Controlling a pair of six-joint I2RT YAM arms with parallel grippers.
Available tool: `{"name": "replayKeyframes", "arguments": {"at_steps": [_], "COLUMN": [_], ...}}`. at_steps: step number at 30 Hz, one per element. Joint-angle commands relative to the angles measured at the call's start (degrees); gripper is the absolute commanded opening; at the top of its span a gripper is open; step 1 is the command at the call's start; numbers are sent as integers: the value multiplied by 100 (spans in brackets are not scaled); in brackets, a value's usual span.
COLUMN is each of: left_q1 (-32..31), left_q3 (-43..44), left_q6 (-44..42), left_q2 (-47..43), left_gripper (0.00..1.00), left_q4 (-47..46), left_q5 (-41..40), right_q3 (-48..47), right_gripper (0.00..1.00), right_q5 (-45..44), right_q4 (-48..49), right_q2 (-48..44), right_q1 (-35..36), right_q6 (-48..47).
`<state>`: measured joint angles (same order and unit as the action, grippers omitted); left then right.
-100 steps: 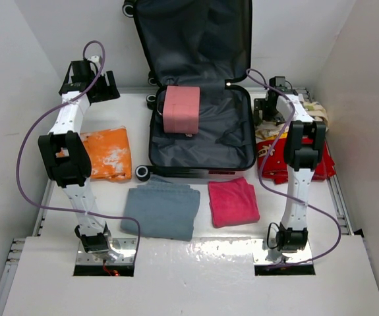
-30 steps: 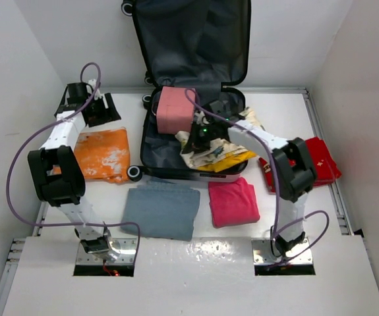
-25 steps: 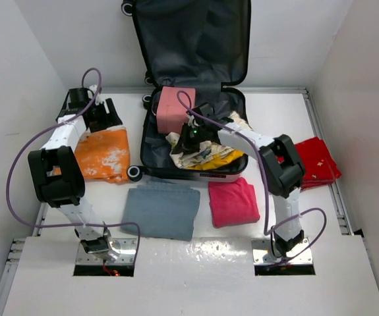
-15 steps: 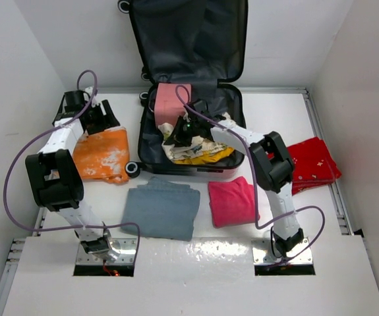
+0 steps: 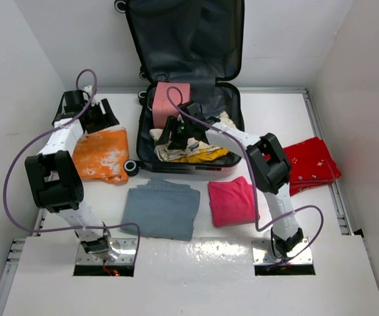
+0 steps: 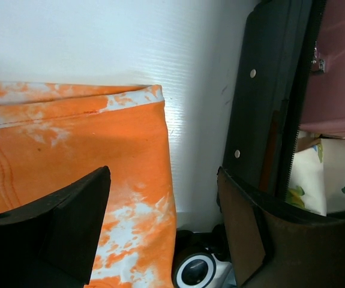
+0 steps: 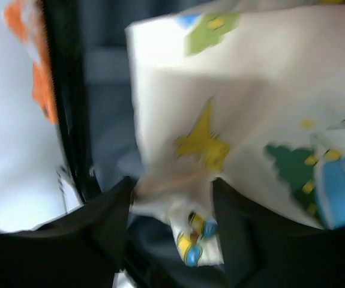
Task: Pack the luggage
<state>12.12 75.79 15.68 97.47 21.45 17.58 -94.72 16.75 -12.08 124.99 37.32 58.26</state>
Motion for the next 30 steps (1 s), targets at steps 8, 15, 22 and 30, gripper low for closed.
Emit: {"name": "replayKeyframes", "arguments": {"at_steps": [8, 15, 22, 30], "left_q1": [62, -60, -446, -1615], "left_q3": [-204, -618, -803, -566], "left_q6": [-846, -1058, -954, 74], "left_q2": [-870, -1125, -1248, -407], "left_gripper": [76, 76, 76, 76], "left_q4": [289, 613, 878, 1107], "left_q5": [-413, -807, -1288, -2891], "right_q3": [410, 220, 498, 710], "right_gripper": [21, 7, 10, 11], "right_q5": [-311, -1772, -1272, -1113], "right_q4": [-277, -1400, -1982, -2316], "right_q2": [-2188, -1594, -924, -1064], "right_q1": [-1049, -1965, -1790, -1562], "right_q6": [-2511, -3409, -3594, -3734]}}
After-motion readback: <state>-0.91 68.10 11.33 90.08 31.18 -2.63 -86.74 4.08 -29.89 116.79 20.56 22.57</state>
